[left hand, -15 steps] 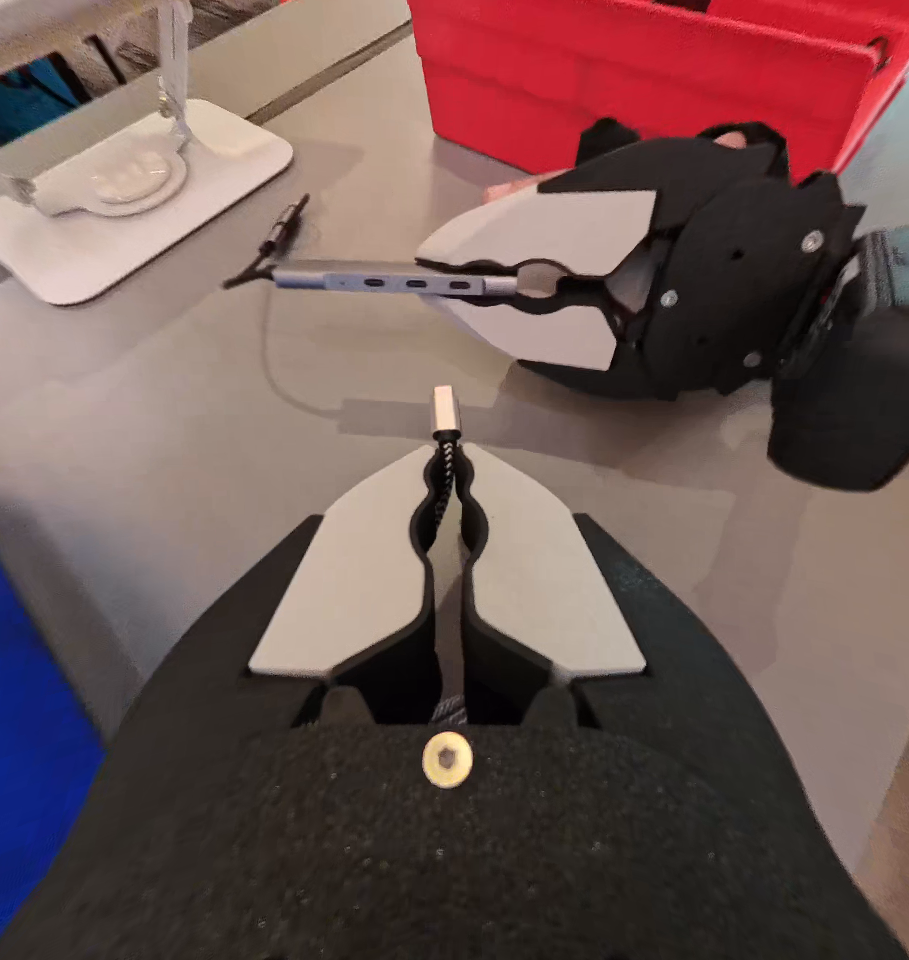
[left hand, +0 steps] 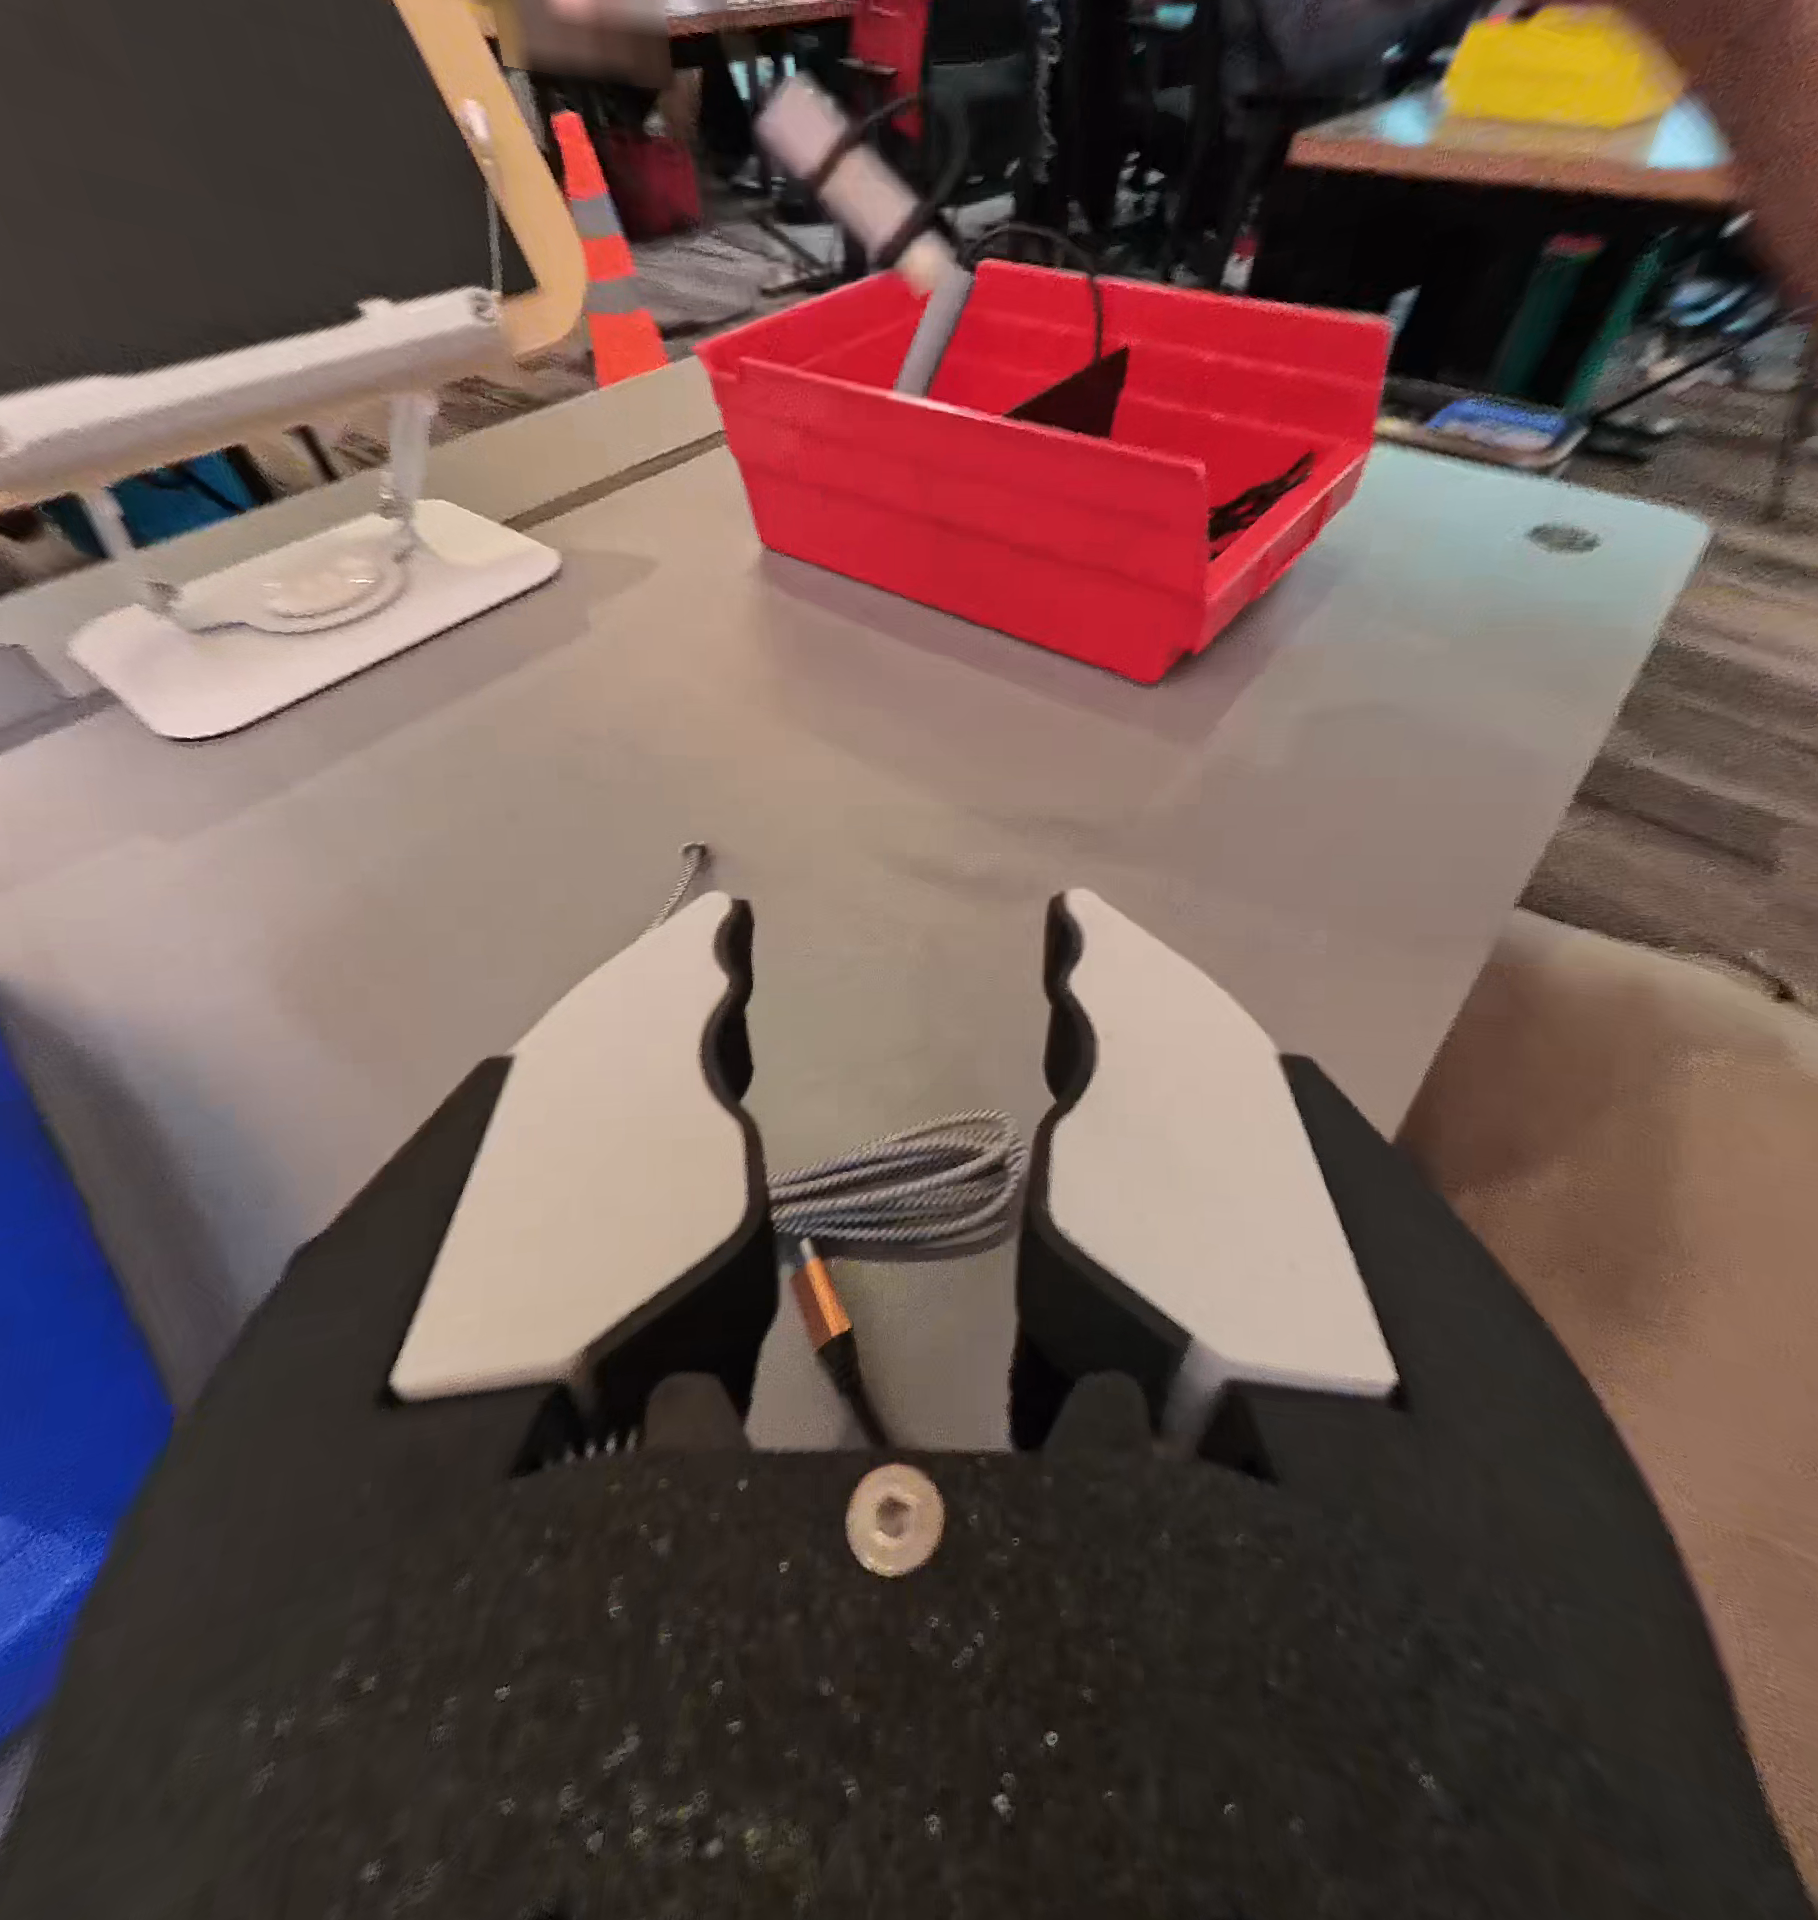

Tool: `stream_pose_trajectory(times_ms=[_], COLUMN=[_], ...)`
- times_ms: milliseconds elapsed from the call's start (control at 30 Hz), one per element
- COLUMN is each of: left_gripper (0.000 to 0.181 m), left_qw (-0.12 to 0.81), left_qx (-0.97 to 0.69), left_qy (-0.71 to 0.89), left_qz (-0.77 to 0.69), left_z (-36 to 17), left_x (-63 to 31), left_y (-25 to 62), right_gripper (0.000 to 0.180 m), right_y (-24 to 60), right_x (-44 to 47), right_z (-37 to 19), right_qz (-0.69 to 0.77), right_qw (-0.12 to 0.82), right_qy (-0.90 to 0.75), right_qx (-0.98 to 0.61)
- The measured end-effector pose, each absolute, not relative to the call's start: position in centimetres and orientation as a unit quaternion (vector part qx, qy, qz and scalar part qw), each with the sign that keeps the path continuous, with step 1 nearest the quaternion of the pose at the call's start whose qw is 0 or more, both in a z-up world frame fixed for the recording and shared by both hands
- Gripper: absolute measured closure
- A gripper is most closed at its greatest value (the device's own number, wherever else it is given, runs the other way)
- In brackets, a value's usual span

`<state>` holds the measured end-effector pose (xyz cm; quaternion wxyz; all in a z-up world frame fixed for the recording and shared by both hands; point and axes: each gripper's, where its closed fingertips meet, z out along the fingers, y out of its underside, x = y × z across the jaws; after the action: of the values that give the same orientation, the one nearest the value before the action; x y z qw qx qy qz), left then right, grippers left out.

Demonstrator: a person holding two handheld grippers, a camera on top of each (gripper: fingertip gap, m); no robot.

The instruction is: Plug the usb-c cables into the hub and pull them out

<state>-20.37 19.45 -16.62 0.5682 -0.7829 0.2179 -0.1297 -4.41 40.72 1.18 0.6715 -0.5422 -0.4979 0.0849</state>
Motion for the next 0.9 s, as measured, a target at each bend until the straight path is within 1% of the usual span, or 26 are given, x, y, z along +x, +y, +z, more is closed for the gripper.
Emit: stream_pose_trajectory(times_ms=[67,100,200,300,367,433,500,533,600,633,700,800,900], left_gripper=[0.143,0.145,0.145,0.144,0.143,0.142,0.143,0.143,0.144,0.143,0.14,0.139,0.141], left_qw=[0.574,0.57,0.555,0.541,0.539,0.54,0.547,0.554,0.568,0.572,0.568,0.563,0.591], left_qx=[-0.783,-0.785,-0.795,-0.802,-0.802,-0.804,-0.801,-0.799,-0.792,-0.79,-0.791,-0.798,-0.788], left_qy=[0.225,0.229,0.227,0.216,0.214,0.209,0.208,0.202,0.194,0.193,0.197,0.19,0.152], left_qz=[-0.084,-0.075,-0.092,-0.131,-0.143,-0.136,-0.123,-0.115,-0.107,-0.108,-0.116,-0.104,-0.082], left_z=[-17.4,-17.8,-18.5,-19.5,-19.9,-20.3,-20.4,-20.3,-19.8,-19.6,-19.6,-20.0,-18.4], left_x=[-21.3,-21.4,-21.0,-20.5,-20.5,-21.1,-21.8,-22.2,-22.9,-23.0,-23.2,-24.2,-26.5], left_y=[20.0,20.5,22.2,22.6,22.3,21.7,21.0,20.8,20.6,20.6,20.4,20.0,19.4], right_gripper=[0.171,0.171,0.171,0.171,0.171,0.17,0.168,0.166,0.141,0.135,0.128,0.126,0.127], right_y=[43.5,45.0,49.0,52.1,52.8,53.8,55.1,56.1,57.4,57.7,58.4,57.0,49.3], right_x=[-1.0,0.2,2.1,2.2,1.8,1.6,2.0,2.6,3.4,3.5,3.7,3.6,-1.2], right_z=[2.2,1.5,-3.1,-8.3,-12.5,-16.1,-19.2,-20.4,-21.5,-21.2,-19.3,-14.5,-9.7], right_qz=[0.118,0.139,0.178,0.225,0.274,0.268,0.208,0.161,0.083,0.06,0.021,-0.014,0.055], right_qw=[0.652,0.622,0.516,0.428,0.328,0.261,0.226,0.218,0.206,0.208,0.243,0.309,0.398], right_qy=[-0.482,-0.481,-0.492,-0.47,-0.451,-0.432,-0.437,-0.439,-0.448,-0.453,-0.457,-0.462,-0.484], right_qx=[-0.573,-0.602,-0.678,-0.738,-0.783,-0.821,-0.845,-0.857,-0.866,-0.865,-0.855,-0.831,-0.777])
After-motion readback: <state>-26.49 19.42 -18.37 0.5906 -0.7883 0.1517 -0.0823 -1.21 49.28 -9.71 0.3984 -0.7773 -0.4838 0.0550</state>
